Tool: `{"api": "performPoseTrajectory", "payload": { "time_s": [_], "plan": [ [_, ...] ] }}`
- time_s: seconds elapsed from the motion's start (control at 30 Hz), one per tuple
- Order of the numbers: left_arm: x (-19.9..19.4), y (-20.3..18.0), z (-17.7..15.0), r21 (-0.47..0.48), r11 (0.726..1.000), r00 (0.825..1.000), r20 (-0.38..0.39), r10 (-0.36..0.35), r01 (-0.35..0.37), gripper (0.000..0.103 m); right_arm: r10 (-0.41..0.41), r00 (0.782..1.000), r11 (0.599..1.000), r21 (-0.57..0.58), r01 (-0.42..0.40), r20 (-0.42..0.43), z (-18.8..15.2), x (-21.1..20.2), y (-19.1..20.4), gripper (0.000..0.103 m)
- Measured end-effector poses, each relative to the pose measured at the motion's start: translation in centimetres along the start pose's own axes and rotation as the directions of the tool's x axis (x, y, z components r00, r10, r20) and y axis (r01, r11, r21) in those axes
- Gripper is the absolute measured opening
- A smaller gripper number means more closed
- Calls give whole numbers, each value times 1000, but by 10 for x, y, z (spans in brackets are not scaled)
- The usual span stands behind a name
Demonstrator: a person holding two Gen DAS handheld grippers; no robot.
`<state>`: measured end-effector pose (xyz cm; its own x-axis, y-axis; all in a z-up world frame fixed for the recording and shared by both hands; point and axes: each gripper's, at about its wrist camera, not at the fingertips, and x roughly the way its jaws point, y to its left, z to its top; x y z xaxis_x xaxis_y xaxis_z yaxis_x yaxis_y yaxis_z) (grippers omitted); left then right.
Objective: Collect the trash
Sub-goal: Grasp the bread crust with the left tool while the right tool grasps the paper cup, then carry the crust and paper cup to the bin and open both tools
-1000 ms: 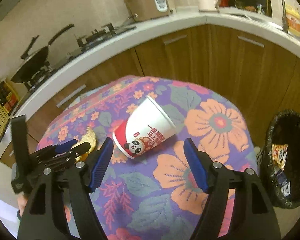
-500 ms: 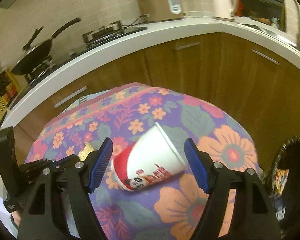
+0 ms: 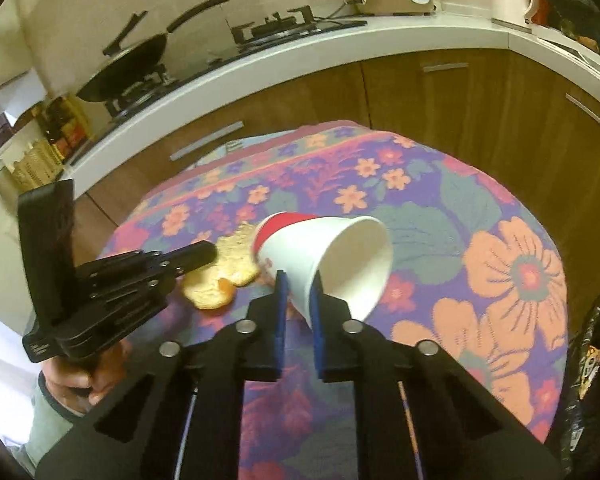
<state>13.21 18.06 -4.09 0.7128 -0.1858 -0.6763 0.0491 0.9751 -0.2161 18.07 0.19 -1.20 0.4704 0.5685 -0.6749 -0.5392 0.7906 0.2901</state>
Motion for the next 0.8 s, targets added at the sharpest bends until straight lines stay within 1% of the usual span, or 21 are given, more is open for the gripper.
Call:
{"api": "performPoseTrajectory", "payload": {
  "time_s": [0.03,0.2,0.27,0.4,0.5,0.57,0.73,0.8],
  "plan": [
    [-1,0,0,-2,1000,1000,2,-13,13,1,-3,1000,1000,-5,3,16,-2,-5,2,1],
    [-9,-2,-1,-16,996,996,19,-83,84,1,-20,996,1000,5,20,87,-4,-36,-3,1],
    [-12,-5,1,-27,994,994,24,-104,104,1,-37,992,999,16,35,119,-4,-53,-9,1],
    [-26,-22,10,-20,988,986,64,-152,153,1,-81,980,996,47,74,181,-10,-89,-31,1],
    [-35,-46,19,9,984,981,84,-176,176,1,-122,970,991,84,106,210,-17,-111,-54,1],
    [-38,-64,26,33,980,976,91,-197,194,1,-145,963,985,128,118,228,-23,-125,-76,1],
    [-36,-130,39,120,968,968,91,-234,222,1,-200,944,970,190,152,262,-40,-157,-116,1],
    [-32,-158,42,154,960,965,86,-249,234,1,-191,945,967,216,135,264,-49,-168,-133,1]
  ]
}}
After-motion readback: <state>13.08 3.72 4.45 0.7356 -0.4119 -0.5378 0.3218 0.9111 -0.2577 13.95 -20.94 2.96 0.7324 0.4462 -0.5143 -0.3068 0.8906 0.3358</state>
